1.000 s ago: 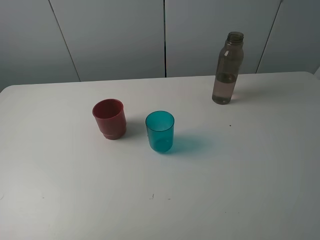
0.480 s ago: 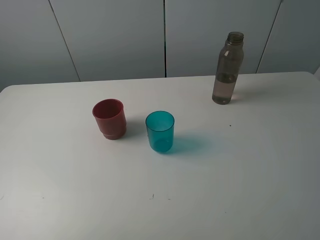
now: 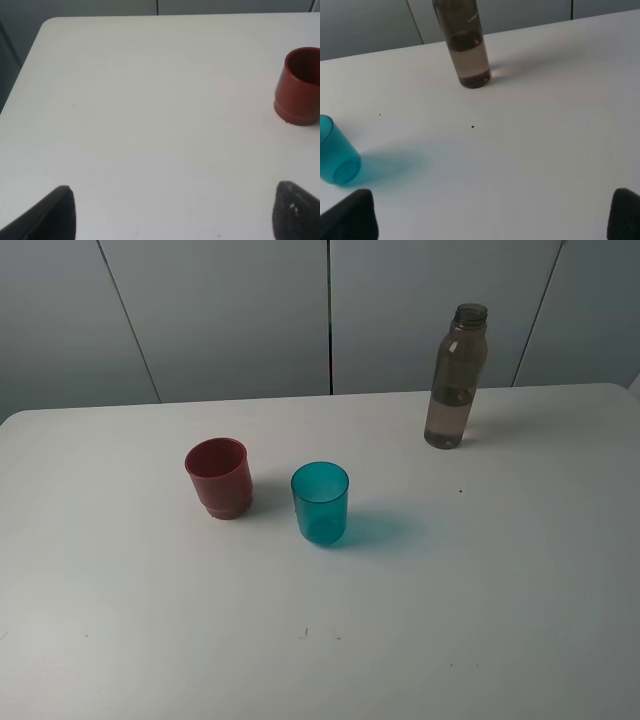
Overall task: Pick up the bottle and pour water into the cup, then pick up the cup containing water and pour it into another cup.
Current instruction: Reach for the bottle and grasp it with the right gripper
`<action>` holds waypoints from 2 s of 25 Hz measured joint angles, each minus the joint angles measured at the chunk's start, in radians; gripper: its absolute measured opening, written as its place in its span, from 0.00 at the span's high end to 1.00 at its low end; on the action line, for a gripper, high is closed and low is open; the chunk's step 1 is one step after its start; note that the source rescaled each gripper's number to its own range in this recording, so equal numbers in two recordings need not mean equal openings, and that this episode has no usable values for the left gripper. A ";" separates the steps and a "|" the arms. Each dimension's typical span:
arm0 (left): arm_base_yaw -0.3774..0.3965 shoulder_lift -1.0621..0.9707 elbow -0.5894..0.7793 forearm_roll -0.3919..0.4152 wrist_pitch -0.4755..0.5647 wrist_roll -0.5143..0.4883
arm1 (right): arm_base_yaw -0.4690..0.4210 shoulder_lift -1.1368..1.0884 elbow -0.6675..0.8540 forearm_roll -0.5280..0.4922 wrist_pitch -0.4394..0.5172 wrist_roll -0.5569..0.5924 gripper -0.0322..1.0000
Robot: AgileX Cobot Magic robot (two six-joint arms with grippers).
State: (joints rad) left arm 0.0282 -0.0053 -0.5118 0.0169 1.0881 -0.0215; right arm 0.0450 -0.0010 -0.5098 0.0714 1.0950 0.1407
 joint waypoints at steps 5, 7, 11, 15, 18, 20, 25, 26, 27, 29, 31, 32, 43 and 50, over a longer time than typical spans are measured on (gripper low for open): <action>0.000 0.000 0.000 0.000 0.000 0.000 | 0.000 0.000 0.000 0.000 0.000 0.000 0.02; 0.000 0.000 0.000 0.000 0.000 0.000 | 0.000 0.000 0.000 0.000 0.000 0.000 0.02; 0.000 0.000 0.000 0.000 0.000 0.000 | 0.000 0.000 0.000 0.000 0.000 0.000 0.02; 0.000 0.000 0.000 0.000 0.000 0.000 | 0.000 0.000 0.000 0.000 0.000 0.000 0.02; 0.000 0.000 0.000 0.000 0.000 0.000 | 0.000 0.000 0.000 0.000 0.000 0.000 0.02; 0.000 0.000 0.000 0.000 0.000 0.000 | 0.000 0.000 0.000 0.000 0.000 0.000 0.02; 0.000 0.000 0.000 0.000 0.000 0.000 | 0.000 0.000 0.000 0.000 0.000 0.000 0.02; 0.000 0.000 0.000 0.000 0.000 0.000 | 0.000 0.000 0.000 0.000 0.000 0.000 0.02; 0.000 0.000 0.000 0.000 0.000 0.000 | 0.000 0.000 0.000 0.000 0.000 0.000 0.02; 0.000 0.000 0.000 0.000 0.000 0.000 | 0.000 0.000 0.000 0.000 0.000 0.000 0.02; 0.000 0.000 0.000 0.000 0.000 0.000 | 0.000 0.000 0.000 -0.003 0.000 0.000 0.02; 0.000 0.000 0.000 0.000 0.000 0.000 | 0.000 0.000 0.000 -0.007 0.000 0.000 0.02; 0.000 0.000 0.000 0.000 0.000 0.000 | 0.000 0.000 -0.009 -0.006 -0.028 -0.003 0.02; 0.000 0.000 0.000 0.000 0.000 0.000 | 0.000 0.050 -0.098 -0.004 -0.128 -0.103 0.02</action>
State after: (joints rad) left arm 0.0282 -0.0053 -0.5118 0.0169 1.0881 -0.0215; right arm 0.0450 0.0486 -0.6075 0.0675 0.9668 0.0373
